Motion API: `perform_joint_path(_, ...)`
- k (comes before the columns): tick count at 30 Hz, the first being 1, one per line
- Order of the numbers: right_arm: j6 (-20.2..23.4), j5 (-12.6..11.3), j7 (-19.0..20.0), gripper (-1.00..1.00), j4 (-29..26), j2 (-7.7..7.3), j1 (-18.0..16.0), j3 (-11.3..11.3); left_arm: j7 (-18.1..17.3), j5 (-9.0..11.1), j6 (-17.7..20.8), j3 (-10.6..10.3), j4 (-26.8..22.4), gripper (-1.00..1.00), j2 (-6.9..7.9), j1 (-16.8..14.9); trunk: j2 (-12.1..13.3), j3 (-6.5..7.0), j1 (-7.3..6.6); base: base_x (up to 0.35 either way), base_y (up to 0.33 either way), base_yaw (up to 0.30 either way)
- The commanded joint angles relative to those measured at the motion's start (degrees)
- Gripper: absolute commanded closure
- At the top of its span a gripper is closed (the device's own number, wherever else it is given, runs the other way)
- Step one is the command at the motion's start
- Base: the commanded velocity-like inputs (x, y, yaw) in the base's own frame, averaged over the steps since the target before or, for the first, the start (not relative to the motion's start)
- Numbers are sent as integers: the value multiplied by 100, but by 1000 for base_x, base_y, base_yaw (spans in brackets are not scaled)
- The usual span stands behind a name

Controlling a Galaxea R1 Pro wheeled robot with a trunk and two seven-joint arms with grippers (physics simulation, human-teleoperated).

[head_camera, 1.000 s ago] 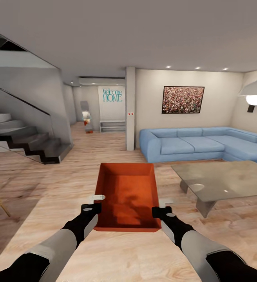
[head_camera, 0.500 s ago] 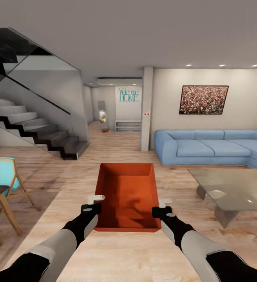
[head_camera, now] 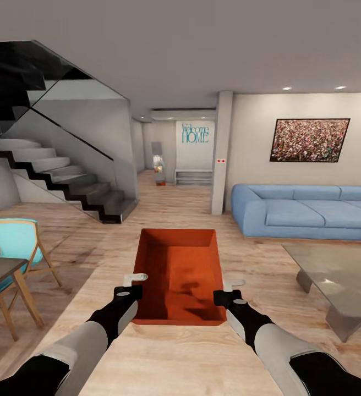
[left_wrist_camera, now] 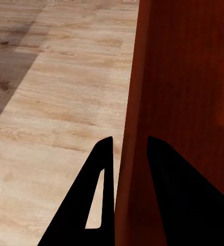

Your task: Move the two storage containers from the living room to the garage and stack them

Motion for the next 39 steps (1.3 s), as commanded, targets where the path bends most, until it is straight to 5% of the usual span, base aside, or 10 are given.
perform_joint_path(1,-11,-104,-32,100,22,-3,0,48,72,-131,-30,302,-46,100,7,-10,-7,-9,5,320,0,3)
perform_joint_path(39,-31,-117,-33,100,19,5,0,50,72,-131,-30,305,-43,100,7,-9,-7,-9,5,321,0,0)
